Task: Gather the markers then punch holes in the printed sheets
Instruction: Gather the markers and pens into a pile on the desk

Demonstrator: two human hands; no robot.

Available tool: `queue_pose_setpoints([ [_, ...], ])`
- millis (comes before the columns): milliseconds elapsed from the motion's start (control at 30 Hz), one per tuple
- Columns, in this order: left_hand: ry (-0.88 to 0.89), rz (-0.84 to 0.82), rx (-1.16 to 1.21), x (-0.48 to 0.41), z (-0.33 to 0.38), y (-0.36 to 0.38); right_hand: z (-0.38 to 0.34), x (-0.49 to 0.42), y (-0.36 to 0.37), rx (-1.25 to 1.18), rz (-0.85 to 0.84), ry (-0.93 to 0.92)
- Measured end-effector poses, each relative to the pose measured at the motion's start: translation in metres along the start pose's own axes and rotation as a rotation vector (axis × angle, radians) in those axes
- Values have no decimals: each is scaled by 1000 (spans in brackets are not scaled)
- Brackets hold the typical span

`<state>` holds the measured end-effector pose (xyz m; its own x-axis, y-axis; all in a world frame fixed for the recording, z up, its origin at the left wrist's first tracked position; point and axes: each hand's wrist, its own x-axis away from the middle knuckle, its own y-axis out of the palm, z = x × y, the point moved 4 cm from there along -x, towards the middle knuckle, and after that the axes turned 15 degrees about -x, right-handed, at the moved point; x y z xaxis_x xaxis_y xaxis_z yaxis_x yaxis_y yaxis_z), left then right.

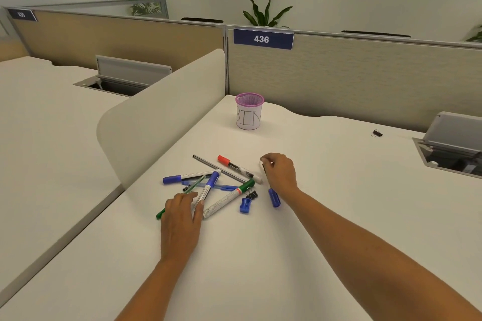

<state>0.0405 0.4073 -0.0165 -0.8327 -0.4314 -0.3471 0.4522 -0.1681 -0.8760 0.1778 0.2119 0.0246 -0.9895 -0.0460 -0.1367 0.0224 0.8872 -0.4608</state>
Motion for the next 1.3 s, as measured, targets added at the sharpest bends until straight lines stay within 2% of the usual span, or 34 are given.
queue_pose_setpoints([
  [233, 50, 127, -285, 10, 20, -6, 34, 9, -24, -88, 27, 121],
  [400, 208, 161, -255, 25, 60, 4, 36, 18, -12, -169, -92, 149],
  [567, 394, 180, -102, 37, 100, 17, 37, 19, -21, -162, -79, 107],
  [733, 578, 29, 132, 41, 162, 35, 57, 7, -65, -84, -69, 99],
  [833, 598, -91, 128, 35, 200, 47, 78, -9, -101, 14, -44, 107],
  [967, 548, -366, 54, 27, 233, 67, 104, -36, -145, 197, -28, 120],
  [1167, 473, -440, -65, 4, 248, 100, 132, -81, -197, 562, -16, 161],
  [1300, 466, -410, -128, -7, 254, 111, 149, -115, -214, 626, -3, 200],
])
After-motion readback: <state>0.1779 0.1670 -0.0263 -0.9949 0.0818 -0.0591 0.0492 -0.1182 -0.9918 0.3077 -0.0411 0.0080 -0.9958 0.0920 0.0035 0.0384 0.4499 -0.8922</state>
